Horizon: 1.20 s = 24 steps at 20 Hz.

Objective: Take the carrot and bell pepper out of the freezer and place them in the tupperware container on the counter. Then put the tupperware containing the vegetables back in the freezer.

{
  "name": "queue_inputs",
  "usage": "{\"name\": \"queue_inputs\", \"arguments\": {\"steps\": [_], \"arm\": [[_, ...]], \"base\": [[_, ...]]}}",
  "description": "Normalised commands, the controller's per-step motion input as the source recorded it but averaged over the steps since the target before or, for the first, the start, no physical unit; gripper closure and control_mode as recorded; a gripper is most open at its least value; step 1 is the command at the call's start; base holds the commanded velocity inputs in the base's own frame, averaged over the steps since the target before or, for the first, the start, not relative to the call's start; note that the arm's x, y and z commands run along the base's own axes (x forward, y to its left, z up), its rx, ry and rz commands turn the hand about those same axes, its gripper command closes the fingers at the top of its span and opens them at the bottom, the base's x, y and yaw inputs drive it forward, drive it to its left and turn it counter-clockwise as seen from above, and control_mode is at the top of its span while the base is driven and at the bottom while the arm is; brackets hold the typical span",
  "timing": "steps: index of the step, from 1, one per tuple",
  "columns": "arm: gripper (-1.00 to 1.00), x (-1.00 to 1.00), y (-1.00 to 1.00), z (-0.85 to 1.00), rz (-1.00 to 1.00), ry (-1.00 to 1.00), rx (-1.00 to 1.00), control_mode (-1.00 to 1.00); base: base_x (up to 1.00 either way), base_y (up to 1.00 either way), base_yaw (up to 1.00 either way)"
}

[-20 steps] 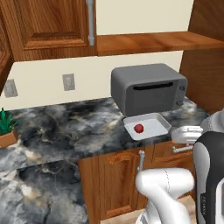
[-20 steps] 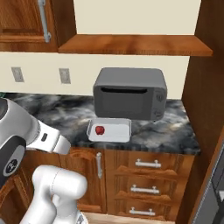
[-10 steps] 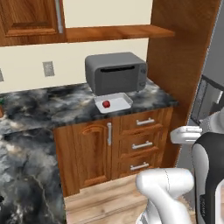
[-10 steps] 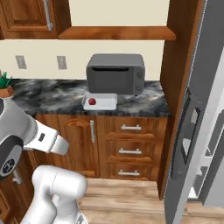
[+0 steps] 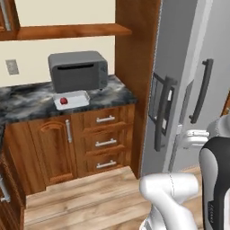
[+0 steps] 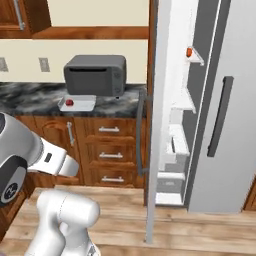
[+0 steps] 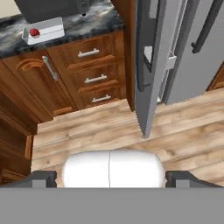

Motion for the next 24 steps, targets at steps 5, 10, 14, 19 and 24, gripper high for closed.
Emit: {"name": "queue_inputs", "arguments": {"steps": [5,10,14,19,24], "arm": [[-1.00,0.00,0.00,0.00,0.00,0.00,0.00,1.00],[-1.00,0.00,0.00,0.00,0.00,0.00,0.00,1.00],[-1.00,0.00,0.00,0.00,0.00,0.00,0.00,1.00],[-1.00,0.00,0.00,0.00,0.00,0.00,0.00,1.00],[-1.00,0.00,0.00,0.00,0.00,0.00,0.00,1.00]], "base": [[-0.05,-1.00,0.00],[0.12,-1.00,0.04],[0.23,-0.82,0.09],[0.67,-0.43,0.09],[0.95,-0.41,0.04]]}}
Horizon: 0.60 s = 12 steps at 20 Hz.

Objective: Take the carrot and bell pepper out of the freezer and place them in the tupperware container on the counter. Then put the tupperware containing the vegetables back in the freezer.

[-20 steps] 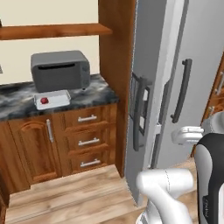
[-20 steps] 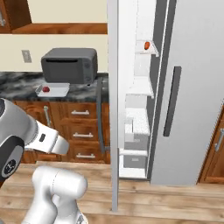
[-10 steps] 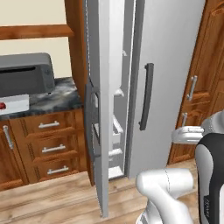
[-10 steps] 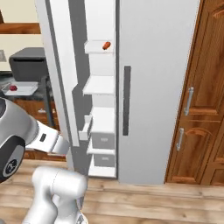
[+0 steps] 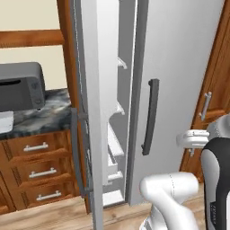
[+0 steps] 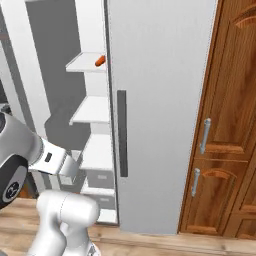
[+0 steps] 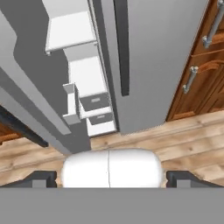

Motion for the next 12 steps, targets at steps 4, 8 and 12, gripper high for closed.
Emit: {"name": "queue_inputs", "arguments": {"steps": [4,8,12], "arm": [[-1.00,0.00,0.00,0.00,0.00,0.00,0.00,1.00],[-1.00,0.00,0.00,0.00,0.00,0.00,0.00,1.00],[-1.00,0.00,0.00,0.00,0.00,0.00,0.00,1.00]], "base": [[0.61,-0.60,0.12],[0.75,-0.09,0.05],[0.82,0.13,0.00]]}}
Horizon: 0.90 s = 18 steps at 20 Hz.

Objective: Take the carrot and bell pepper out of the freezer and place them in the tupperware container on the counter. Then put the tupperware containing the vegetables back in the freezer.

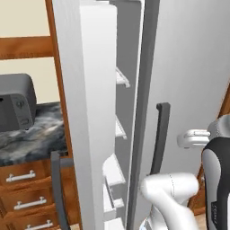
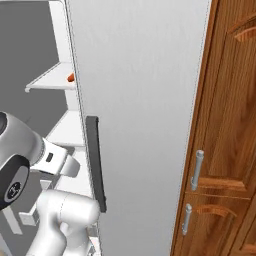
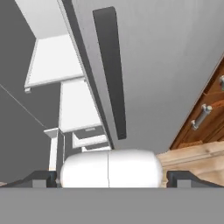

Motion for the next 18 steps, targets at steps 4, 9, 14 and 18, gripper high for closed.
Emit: {"name": "queue_inputs", "arguments": {"steps": [4,9,14,18], "arm": [[-1.00,0.00,0.00,0.00,0.00,0.00,0.00,1.00],[-1.00,0.00,0.00,0.00,0.00,0.00,0.00,1.00],[-1.00,0.02,-0.03,0.02,0.00,0.02,0.06,-1.00],[-1.00,-0.05,-0.13,0.31,-0.15,0.03,0.43,-1.00]], "base": [[0.41,0.14,0.00],[-0.01,0.63,0.00],[0.03,0.14,0.01],[0.00,0.00,0.00]]}}
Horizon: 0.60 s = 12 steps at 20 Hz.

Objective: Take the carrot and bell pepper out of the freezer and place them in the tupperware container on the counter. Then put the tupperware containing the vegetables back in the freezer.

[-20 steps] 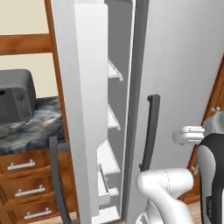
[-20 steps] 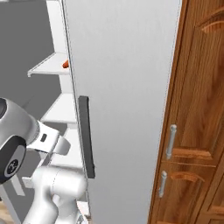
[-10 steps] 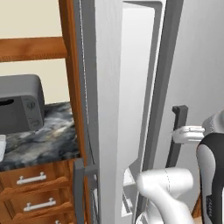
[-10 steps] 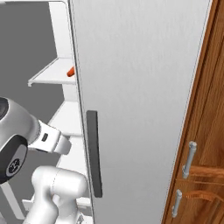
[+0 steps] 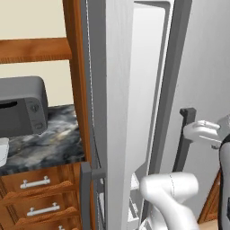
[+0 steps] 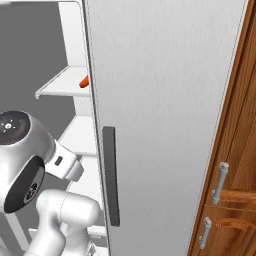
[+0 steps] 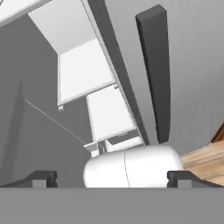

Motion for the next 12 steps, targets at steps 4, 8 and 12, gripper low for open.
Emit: {"name": "queue_inputs", "arguments": {"steps": [4,8,12], "arm": [[-1.00,0.06,0.25,0.60,-0.20,-0.05,0.29,-1.00],[-1.00,0.36,0.72,0.49,-0.19,-0.02,0.02,-1.00],[-1.00,0.57,0.17,0.45,-0.19,0.00,0.15,-1.00]], "base": [[0.00,0.00,0.00],[0.00,0.00,0.00],[0.00,0.00,0.00]]}}
